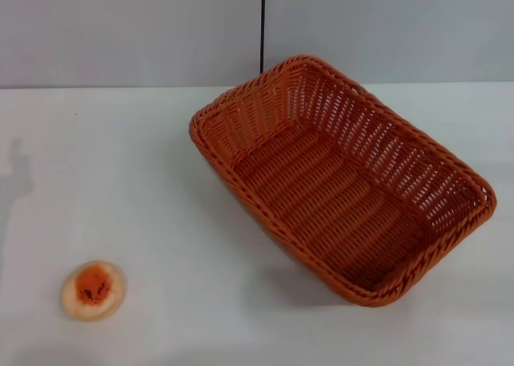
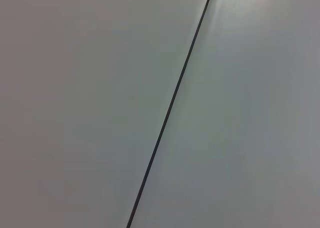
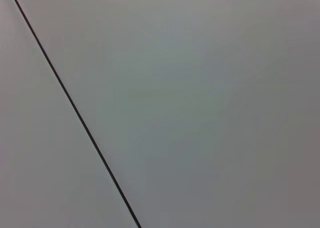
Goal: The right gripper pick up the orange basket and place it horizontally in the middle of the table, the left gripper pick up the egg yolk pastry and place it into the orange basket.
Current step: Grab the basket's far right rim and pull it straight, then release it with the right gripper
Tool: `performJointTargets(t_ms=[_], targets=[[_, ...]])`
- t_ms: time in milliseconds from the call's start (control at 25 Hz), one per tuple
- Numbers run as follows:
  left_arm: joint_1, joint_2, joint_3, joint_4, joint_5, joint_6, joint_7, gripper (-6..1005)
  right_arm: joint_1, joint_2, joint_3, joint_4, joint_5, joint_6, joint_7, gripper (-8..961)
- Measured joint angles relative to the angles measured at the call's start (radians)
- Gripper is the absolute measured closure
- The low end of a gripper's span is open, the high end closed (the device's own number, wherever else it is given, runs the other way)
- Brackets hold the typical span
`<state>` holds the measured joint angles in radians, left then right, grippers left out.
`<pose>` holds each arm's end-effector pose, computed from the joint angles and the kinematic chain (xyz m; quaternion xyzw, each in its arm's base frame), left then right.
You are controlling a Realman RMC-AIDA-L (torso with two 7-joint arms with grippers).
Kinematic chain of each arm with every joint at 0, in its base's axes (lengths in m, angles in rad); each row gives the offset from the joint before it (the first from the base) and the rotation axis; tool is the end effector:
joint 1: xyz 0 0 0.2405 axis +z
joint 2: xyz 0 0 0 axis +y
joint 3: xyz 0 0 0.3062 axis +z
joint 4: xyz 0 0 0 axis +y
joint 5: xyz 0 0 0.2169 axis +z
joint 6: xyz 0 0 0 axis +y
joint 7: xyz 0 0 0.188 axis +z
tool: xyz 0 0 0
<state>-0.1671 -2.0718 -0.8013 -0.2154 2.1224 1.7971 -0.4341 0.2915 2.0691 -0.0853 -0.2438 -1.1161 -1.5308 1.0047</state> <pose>-0.3708 0.2682 0.0396 -0.5115 -0.1888 -0.5324 0.6475 0.4271 0.3157 0.1044 -0.4843 0.3039 0.5486 0.6100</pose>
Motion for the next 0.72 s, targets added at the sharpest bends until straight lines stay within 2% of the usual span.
performJointTargets(t_ms=[200,600,680,720], targets=[[0.000,0.000,0.001,-0.001,-0.001,-0.001,0.000,671,0.001,0.000,-0.002,0.000,0.000,0.000,0.000,480],[-0.003,0.000,0.001,-0.003,-0.005,-0.001,0.000,908,0.004,-0.002,-0.005,-0.012,-0.027,0.000,0.000,481],[-0.005,0.000,0.001,-0.004,-0.006,-0.001,0.000,827,0.004,-0.004,-0.005,-0.034,-0.065,-0.001,0.003,481],[-0.007,0.000,0.001,-0.004,-0.006,-0.001,0.000,787,0.004,-0.006,-0.007,-0.086,-0.134,-0.007,0.038,481]])
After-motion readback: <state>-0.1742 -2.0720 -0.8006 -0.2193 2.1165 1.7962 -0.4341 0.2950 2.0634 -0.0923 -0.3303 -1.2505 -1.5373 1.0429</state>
